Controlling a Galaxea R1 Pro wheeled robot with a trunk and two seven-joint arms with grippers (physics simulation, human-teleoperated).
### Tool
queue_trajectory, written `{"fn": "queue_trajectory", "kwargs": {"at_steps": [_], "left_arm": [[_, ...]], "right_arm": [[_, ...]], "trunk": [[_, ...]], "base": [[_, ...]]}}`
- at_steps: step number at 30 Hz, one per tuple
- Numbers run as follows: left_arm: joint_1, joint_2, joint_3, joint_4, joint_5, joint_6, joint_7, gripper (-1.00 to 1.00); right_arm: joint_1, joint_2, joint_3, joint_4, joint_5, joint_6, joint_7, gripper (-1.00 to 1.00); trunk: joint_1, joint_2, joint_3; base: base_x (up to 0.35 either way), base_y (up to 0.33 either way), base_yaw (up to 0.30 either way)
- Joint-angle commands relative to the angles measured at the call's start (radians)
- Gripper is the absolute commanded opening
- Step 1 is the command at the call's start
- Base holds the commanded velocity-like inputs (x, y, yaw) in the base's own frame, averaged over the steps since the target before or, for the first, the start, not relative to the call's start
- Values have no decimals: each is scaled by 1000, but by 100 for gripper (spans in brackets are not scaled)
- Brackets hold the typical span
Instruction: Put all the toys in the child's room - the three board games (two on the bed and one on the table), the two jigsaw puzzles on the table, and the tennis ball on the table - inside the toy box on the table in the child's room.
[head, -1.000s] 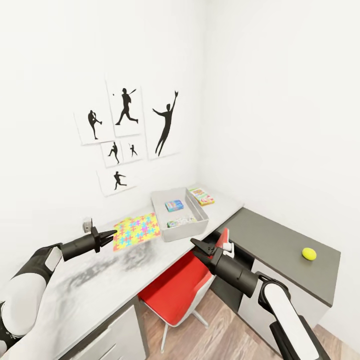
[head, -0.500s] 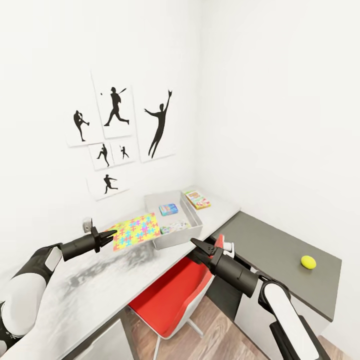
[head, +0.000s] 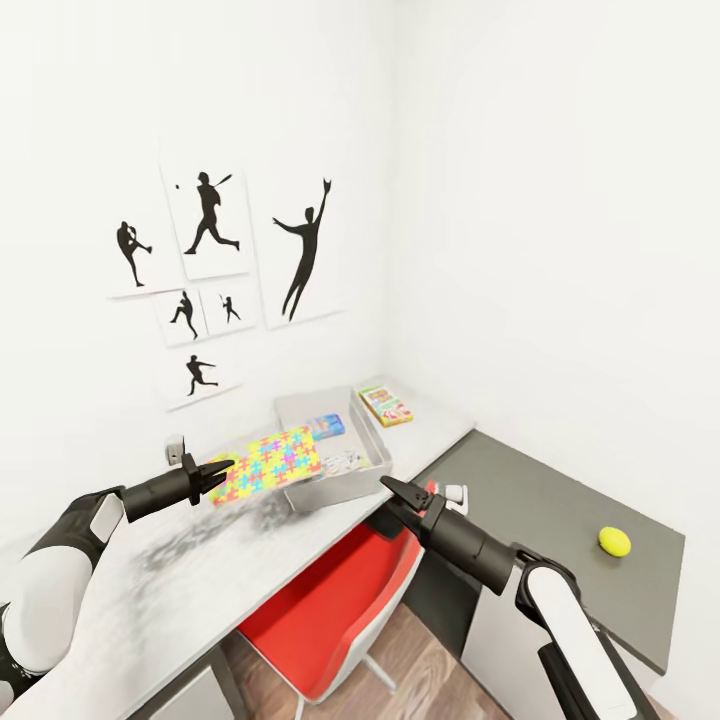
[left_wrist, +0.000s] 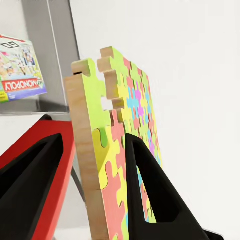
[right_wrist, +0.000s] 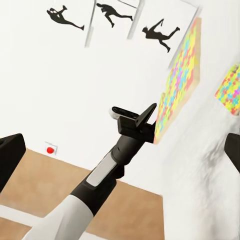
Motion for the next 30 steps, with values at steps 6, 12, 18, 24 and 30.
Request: {"fn": "queue_trajectory", "kwargs": {"at_steps": [6, 12, 18, 24, 30], "left_arm": [[-1, 0, 3, 0, 1, 1, -2, -100], [-1, 0, 3, 0, 0, -8, -2, -100], [-1, 0, 3, 0, 0, -8, -2, -100], [-1, 0, 3, 0, 1, -8, -2, -100], [-1, 0, 3, 0, 1, -8, -2, -100]], "right_arm": [[-1, -2, 1, 0, 2, 2, 4, 100], [-1, -2, 1, 0, 2, 2, 4, 100], [-1, -1, 1, 0, 2, 2, 4, 100], [-1, -2, 1, 0, 2, 2, 4, 100], [-1, -2, 1, 0, 2, 2, 4, 100]], "trunk": [[1, -2, -2], [1, -2, -2], [1, -2, -2], [1, -2, -2], [1, -2, -2]], "base": [[125, -141, 198], [26, -27, 279], [2, -3, 192], [78, -69, 25], [60, -38, 2]]}}
